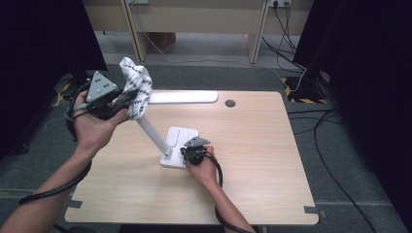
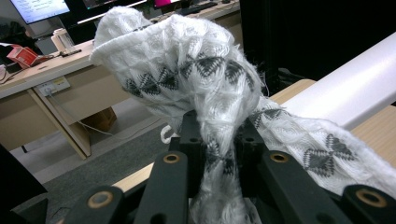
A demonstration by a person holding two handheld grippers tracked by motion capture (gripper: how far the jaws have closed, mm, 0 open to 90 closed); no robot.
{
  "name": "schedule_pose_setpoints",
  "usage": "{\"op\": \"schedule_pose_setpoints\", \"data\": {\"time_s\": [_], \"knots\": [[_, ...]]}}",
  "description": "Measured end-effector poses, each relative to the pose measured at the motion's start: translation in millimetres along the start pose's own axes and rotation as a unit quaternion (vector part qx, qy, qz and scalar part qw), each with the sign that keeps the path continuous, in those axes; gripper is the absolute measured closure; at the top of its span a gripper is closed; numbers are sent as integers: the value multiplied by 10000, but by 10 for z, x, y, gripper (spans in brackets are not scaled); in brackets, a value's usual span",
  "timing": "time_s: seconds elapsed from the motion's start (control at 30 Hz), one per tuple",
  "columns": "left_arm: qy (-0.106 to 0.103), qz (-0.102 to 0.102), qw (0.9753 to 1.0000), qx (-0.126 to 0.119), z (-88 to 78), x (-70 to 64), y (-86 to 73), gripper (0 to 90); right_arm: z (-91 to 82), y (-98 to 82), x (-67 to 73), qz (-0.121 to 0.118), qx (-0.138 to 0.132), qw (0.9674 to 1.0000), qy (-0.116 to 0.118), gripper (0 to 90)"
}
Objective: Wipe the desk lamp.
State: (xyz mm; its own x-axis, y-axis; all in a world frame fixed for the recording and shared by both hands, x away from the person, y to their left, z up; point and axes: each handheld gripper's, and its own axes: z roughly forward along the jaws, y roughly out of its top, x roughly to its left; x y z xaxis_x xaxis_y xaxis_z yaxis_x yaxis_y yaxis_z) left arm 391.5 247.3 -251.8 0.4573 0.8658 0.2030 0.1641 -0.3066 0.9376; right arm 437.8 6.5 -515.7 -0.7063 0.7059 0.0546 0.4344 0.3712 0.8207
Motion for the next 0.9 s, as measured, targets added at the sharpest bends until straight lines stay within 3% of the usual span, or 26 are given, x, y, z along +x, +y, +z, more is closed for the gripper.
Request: {"op": "schedule_pose_setpoints", "data": {"time_s": [0.5,0.9], "knots": [[-377,-216,9990,-75,75,-117,83,770,0,0,4,-34,-4,10000,-20,900],[-493,-192,9984,-179,143,-258,143,770,0,0,4,-20,0,10000,-18,900]]}}
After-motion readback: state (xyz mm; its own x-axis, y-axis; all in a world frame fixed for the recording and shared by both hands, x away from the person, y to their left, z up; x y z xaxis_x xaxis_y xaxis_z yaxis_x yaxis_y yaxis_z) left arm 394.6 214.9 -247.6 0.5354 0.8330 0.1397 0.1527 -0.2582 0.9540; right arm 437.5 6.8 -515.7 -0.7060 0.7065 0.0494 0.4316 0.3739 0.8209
